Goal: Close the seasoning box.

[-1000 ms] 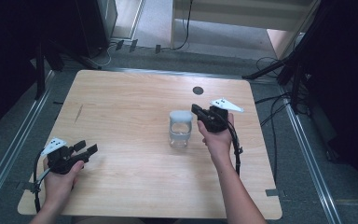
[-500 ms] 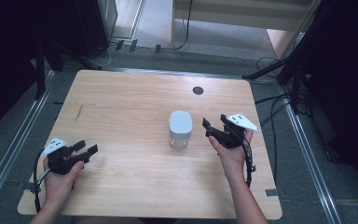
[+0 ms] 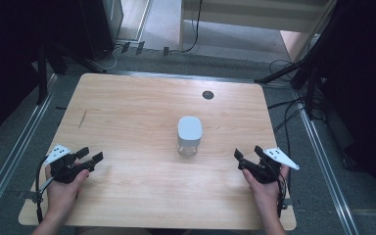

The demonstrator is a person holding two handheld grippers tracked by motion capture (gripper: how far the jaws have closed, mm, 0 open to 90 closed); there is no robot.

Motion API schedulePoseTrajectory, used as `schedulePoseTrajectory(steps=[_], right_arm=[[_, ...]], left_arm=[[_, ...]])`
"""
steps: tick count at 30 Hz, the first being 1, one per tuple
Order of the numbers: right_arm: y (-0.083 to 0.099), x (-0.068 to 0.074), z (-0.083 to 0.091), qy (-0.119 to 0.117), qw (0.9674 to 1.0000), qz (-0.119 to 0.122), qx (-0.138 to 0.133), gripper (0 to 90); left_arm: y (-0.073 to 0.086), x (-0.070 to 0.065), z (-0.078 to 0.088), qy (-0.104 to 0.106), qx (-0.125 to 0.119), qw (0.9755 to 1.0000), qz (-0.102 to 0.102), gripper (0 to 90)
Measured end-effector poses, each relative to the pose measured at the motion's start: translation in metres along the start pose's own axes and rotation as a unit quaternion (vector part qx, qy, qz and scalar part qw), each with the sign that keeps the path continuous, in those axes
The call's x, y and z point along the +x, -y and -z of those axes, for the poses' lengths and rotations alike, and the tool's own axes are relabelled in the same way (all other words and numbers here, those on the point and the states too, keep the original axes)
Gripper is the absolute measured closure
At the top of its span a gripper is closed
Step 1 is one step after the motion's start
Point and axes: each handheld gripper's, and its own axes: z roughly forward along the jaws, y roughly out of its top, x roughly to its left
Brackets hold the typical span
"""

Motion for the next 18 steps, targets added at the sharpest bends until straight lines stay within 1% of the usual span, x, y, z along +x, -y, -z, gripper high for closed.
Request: schedulePoseTrajectory(steps=[2,3,4,5,6,9,12,15,16,17,18], right_arm=[[0.007,-0.008,0.007,0.008,0.9999,-0.005,0.004,17.4],[0.011,-0.013,0.012,0.014,0.9998,-0.013,0.004,17.7],[0.014,-0.016,0.014,0.017,0.9997,-0.014,0.004,17.9],[0.018,-0.018,0.019,0.025,0.9996,-0.013,0.005,18.2],[0.022,-0.02,0.022,0.031,0.9994,-0.011,0.009,18.2],[0.032,-0.025,0.031,0.038,0.999,-0.016,0.016,18.2],[0.038,-0.029,0.039,0.046,0.9987,-0.012,0.019,18.3],[0.043,-0.036,0.049,0.053,0.998,-0.026,0.022,18.8],[0.044,-0.037,0.052,0.055,0.9978,-0.03,0.023,19.3],[0.046,-0.039,0.056,0.061,0.9971,-0.037,0.026,19.4],[0.047,-0.04,0.059,0.063,0.9969,-0.037,0.029,19.5]], left_arm=[[0.0,0.0,0.0,-0.005,-0.002,1.0,0.0,32.2],[0.0,-0.001,0.0,-0.006,-0.002,1.0,0.0,32.3],[0.0,-0.001,0.0,-0.008,-0.003,1.0,-0.002,32.3],[0.0,-0.001,0.0,-0.008,-0.003,1.0,-0.001,32.4],[0.0,-0.001,0.001,-0.008,-0.003,1.0,-0.001,32.4],[0.0,0.0,0.001,-0.008,-0.003,1.0,-0.001,32.5],[0.0,0.0,0.001,-0.009,-0.004,1.0,-0.002,32.5],[0.001,0.0,0.002,-0.014,-0.01,0.9998,-0.002,33.1],[0.001,0.0,0.003,-0.019,-0.012,0.9998,-0.002,33.5],[0.001,0.0,0.003,-0.02,-0.013,0.9997,-0.003,33.6],[0.001,0.0,0.003,-0.022,-0.014,0.9997,-0.004,33.7]])
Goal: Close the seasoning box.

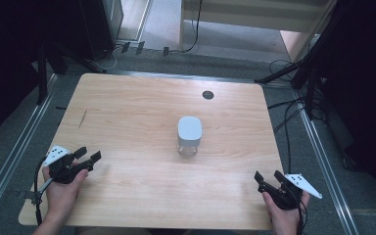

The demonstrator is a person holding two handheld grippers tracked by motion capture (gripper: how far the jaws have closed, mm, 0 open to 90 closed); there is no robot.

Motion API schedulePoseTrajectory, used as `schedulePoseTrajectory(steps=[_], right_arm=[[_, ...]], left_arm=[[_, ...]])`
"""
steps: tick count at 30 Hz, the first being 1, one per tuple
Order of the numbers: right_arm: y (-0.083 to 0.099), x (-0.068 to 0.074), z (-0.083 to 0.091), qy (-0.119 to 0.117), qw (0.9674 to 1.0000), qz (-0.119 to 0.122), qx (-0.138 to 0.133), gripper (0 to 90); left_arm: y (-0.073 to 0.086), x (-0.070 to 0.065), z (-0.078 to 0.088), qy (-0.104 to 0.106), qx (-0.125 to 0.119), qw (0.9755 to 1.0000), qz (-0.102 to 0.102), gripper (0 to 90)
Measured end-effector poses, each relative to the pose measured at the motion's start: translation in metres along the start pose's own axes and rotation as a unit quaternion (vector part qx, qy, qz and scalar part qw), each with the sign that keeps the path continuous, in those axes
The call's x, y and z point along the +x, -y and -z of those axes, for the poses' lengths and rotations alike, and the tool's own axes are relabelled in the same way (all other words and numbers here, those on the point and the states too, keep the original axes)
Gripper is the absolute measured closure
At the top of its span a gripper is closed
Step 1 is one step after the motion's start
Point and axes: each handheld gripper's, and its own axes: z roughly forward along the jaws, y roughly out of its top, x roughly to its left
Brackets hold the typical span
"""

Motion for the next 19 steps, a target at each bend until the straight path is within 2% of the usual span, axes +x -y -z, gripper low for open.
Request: schedulePoseTrajectory(steps=[8,14,19], right_arm=[[0.015,-0.014,0.015,0.035,0.9993,0.013,0.009,20.7],[0.015,-0.022,0.017,0.036,0.9991,-0.022,0.007,22.0],[0.014,-0.021,0.015,0.039,0.999,-0.019,0.012,21.7]], left_arm=[[0.0,-0.003,0.0,-0.012,-0.001,0.9998,-0.015,33.8],[0.0,-0.003,-0.001,-0.014,-0.002,0.9998,-0.015,33.6],[0.0,-0.002,-0.002,-0.013,0.001,0.9999,-0.008,32.9]])
